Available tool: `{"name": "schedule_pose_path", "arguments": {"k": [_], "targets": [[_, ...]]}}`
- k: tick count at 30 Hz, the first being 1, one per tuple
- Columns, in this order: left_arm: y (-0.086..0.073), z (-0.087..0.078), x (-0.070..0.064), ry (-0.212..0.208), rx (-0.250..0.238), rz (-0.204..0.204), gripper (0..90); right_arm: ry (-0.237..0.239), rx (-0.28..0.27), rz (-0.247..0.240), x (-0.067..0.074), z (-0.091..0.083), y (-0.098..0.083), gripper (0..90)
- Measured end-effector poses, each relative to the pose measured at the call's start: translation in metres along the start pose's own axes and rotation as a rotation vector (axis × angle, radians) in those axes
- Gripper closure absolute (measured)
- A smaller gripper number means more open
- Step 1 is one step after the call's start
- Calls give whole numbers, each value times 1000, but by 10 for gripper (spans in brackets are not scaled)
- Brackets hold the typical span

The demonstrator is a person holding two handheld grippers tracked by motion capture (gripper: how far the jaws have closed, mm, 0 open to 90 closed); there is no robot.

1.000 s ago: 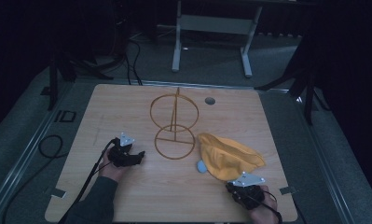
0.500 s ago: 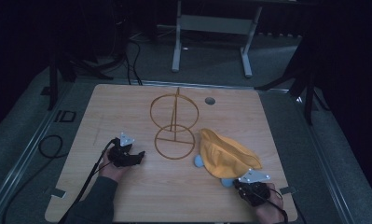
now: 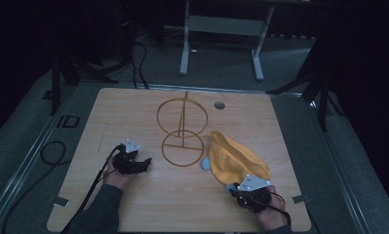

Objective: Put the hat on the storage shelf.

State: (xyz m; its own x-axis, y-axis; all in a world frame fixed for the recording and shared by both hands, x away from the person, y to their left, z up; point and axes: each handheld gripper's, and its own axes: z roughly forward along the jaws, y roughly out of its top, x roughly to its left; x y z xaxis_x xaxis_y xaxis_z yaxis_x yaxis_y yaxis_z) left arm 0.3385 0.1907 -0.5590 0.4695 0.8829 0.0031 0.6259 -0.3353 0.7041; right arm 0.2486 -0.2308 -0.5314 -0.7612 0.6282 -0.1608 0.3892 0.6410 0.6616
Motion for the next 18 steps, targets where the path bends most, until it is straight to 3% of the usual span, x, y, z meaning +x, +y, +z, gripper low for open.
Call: {"name": "schedule_pose_path", "arguments": {"k": [12,18], "targets": [[0,0,0,0,0,1,337,34,48,29,-8,20,0,620],[0,0,0,0,0,1,338,21,59,50,-11,22,2,758]]}}
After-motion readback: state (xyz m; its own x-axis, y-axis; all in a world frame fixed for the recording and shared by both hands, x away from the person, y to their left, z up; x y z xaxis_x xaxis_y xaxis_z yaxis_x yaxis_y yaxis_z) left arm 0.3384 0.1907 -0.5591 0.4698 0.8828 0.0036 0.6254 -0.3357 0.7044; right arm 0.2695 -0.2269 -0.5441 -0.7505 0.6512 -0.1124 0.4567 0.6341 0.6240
